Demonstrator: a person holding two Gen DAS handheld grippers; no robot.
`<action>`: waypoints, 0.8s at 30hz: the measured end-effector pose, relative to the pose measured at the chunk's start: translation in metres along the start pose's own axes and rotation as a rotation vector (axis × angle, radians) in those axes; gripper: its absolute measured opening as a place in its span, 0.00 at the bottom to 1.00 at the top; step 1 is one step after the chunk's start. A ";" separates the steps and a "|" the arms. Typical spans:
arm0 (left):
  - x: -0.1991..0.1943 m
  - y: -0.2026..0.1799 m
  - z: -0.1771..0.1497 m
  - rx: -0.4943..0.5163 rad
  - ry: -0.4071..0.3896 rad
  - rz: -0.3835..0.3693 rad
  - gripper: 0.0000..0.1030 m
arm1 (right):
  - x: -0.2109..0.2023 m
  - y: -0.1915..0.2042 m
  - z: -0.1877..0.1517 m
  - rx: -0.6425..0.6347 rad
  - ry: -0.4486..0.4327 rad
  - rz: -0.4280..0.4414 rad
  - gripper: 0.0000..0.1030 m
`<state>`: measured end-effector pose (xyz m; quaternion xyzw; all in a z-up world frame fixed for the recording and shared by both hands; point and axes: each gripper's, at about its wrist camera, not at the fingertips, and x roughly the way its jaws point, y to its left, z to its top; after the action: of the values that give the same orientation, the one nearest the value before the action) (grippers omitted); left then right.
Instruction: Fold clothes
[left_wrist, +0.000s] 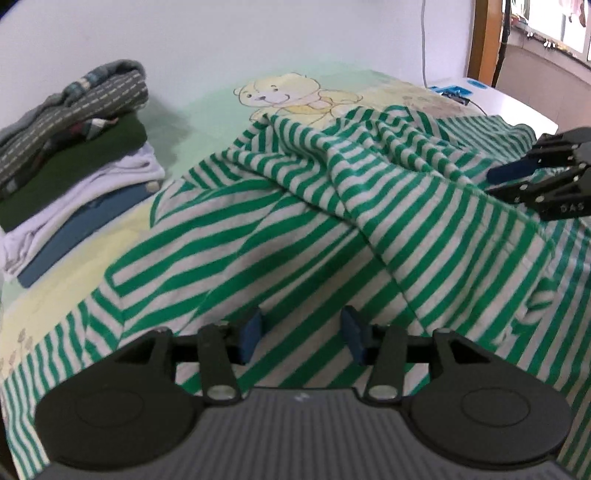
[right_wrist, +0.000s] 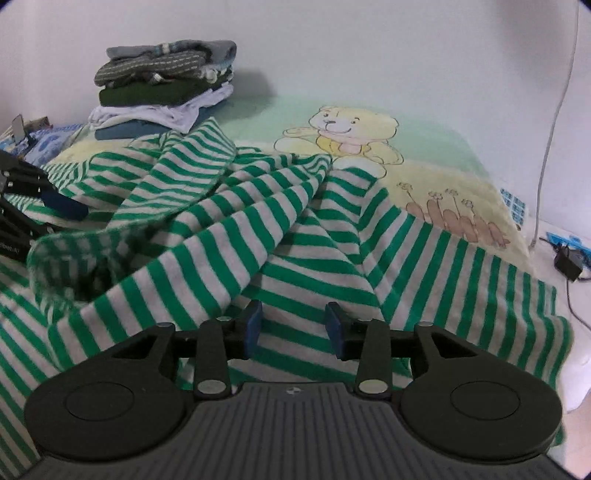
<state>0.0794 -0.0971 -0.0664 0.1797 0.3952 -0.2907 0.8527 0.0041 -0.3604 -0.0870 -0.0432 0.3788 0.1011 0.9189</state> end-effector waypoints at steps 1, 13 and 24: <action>0.000 -0.001 0.000 -0.002 0.000 -0.015 0.43 | -0.001 0.001 -0.001 -0.002 0.011 0.000 0.22; -0.038 -0.043 -0.036 0.105 0.009 -0.131 0.02 | -0.013 0.008 -0.014 -0.015 0.071 -0.020 0.00; -0.073 -0.060 -0.061 -0.026 0.032 -0.079 0.25 | -0.051 0.005 -0.030 0.064 0.074 0.068 0.38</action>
<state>-0.0317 -0.0850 -0.0518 0.1575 0.4195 -0.3161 0.8363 -0.0532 -0.3676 -0.0718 -0.0045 0.4167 0.1183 0.9013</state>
